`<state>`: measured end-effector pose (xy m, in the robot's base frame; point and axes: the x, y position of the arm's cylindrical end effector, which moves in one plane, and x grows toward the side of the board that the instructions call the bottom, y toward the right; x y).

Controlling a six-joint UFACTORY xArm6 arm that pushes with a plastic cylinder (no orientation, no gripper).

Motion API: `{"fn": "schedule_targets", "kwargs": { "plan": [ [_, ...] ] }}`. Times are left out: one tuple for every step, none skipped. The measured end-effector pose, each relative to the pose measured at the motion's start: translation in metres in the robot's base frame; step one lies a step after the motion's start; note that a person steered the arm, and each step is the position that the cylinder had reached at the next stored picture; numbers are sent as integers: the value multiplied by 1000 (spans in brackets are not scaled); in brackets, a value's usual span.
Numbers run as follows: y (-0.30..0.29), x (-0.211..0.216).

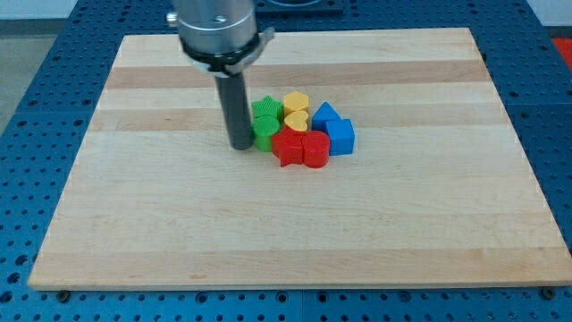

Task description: Slide green star above green circle

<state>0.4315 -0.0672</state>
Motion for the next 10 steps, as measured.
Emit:
{"fn": "schedule_targets", "kwargs": {
  "plan": [
    [17, 0],
    [7, 0],
    [-15, -6],
    [-27, -31],
    [-27, -69],
    [-23, -77],
    [-21, -77],
    [-25, -73],
    [-26, -61],
    [-26, -55]
  ]
}}
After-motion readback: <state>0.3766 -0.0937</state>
